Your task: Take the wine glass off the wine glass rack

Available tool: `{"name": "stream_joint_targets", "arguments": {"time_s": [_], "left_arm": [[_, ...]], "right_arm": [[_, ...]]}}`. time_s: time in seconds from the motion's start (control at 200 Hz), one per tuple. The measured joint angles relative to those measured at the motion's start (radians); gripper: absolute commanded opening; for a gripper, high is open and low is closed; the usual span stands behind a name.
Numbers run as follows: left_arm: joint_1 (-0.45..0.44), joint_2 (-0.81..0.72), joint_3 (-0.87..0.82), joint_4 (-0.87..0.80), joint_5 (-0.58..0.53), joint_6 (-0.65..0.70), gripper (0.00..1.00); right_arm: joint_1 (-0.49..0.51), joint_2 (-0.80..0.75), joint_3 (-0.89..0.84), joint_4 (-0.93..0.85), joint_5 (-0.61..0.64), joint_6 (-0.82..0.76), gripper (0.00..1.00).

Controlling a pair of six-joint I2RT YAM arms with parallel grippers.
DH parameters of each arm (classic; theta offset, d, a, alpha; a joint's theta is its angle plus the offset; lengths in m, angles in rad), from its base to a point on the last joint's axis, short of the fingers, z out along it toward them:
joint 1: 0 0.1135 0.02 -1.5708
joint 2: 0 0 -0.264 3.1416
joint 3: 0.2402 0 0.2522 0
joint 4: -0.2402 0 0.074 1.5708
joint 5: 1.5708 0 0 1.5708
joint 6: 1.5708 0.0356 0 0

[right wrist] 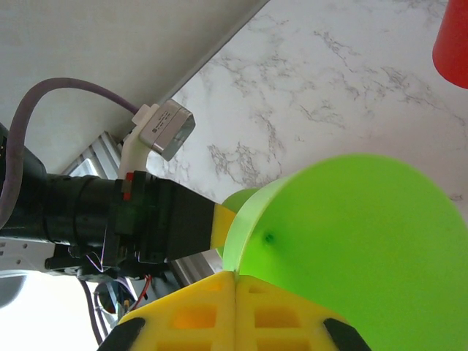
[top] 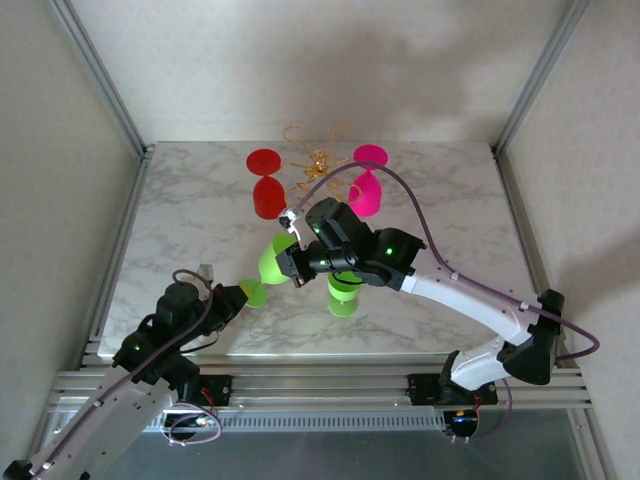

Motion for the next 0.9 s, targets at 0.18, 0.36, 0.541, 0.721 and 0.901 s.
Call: {"name": "stream_joint_targets", "arguments": {"time_s": [0.18,0.36,0.541,0.721,0.901], "left_arm": [[0.0,0.008,0.016,0.002,-0.014,0.006,0.24],[0.0,0.008,0.026,0.017,-0.019,0.003,0.3],[0.0,0.017,0.037,0.002,-0.045,0.008,0.37],[0.0,0.108,0.142,-0.095,-0.122,0.062,0.37],[0.0,0.208,0.245,-0.18,-0.217,0.126,0.39]], "right_arm": [[-0.002,-0.014,-0.014,0.003,0.0,0.005,0.0],[-0.002,-0.015,-0.026,-0.005,0.0,0.007,0.0],[-0.002,-0.015,-0.027,-0.019,0.0,0.007,0.0],[-0.002,-0.015,-0.03,-0.037,0.005,0.007,0.0],[0.019,-0.013,-0.032,-0.062,0.056,0.007,0.0]]}}
